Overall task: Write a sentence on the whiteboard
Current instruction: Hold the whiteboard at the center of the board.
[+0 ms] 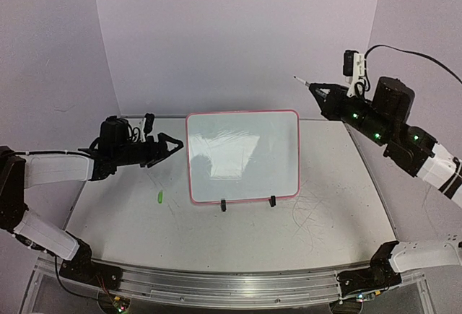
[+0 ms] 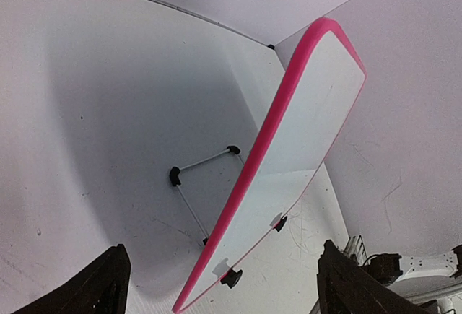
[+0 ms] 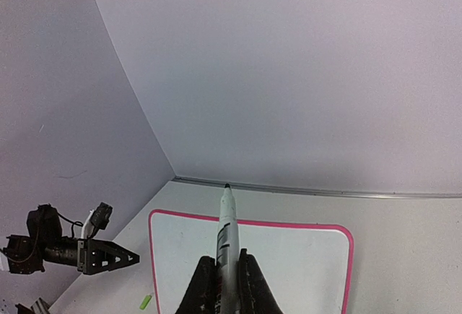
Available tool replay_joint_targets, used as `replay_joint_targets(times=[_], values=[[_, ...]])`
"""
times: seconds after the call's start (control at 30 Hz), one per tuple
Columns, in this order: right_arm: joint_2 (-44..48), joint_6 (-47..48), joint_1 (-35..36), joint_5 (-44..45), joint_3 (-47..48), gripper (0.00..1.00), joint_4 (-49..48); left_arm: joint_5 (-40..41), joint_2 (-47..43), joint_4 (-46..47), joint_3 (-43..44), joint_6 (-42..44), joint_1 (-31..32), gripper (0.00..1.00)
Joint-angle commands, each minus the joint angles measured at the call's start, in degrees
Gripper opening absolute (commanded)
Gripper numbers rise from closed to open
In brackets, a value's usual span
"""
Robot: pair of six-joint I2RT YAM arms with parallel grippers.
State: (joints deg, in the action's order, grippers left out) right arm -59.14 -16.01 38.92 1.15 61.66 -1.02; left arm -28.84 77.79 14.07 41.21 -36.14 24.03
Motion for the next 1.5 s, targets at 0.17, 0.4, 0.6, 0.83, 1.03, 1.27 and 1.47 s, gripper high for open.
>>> replay_joint_targets(times=[0.17,0.4,0.6,0.83,1.03,1.27,1.47], values=[[-8.5,1.1,1.0,0.0,6.2,0.0,1.0,-8.3,7.1,21.5,-0.2,-3.6,-0.4,0.93],[-17.2,1.7,6.6,-2.7,13.0,0.0,2.9,-14.8,13.6,28.2,1.3,-4.6,-0.4,0.93],[-24.1,2.0,10.3,-4.6,17.4,0.0,2.9,-17.7,17.6,31.2,3.1,-5.7,-0.4,0.91],[-27.1,1.7,12.0,-5.5,18.8,0.0,2.0,-24.4,23.3,32.5,6.8,-6.3,-0.3,0.82],[-26.0,1.7,12.6,-4.5,17.5,0.0,-0.4,-24.0,24.3,33.3,7.1,-5.8,-0.3,0.8],[-24.8,1.5,12.7,-3.7,16.0,0.0,-2.0,-24.7,26.2,33.9,8.9,-5.6,-0.2,0.76],[-24.7,2.1,12.8,-4.4,16.0,0.0,-2.1,-26.1,27.9,34.8,10.4,-5.7,-0.3,0.71]])
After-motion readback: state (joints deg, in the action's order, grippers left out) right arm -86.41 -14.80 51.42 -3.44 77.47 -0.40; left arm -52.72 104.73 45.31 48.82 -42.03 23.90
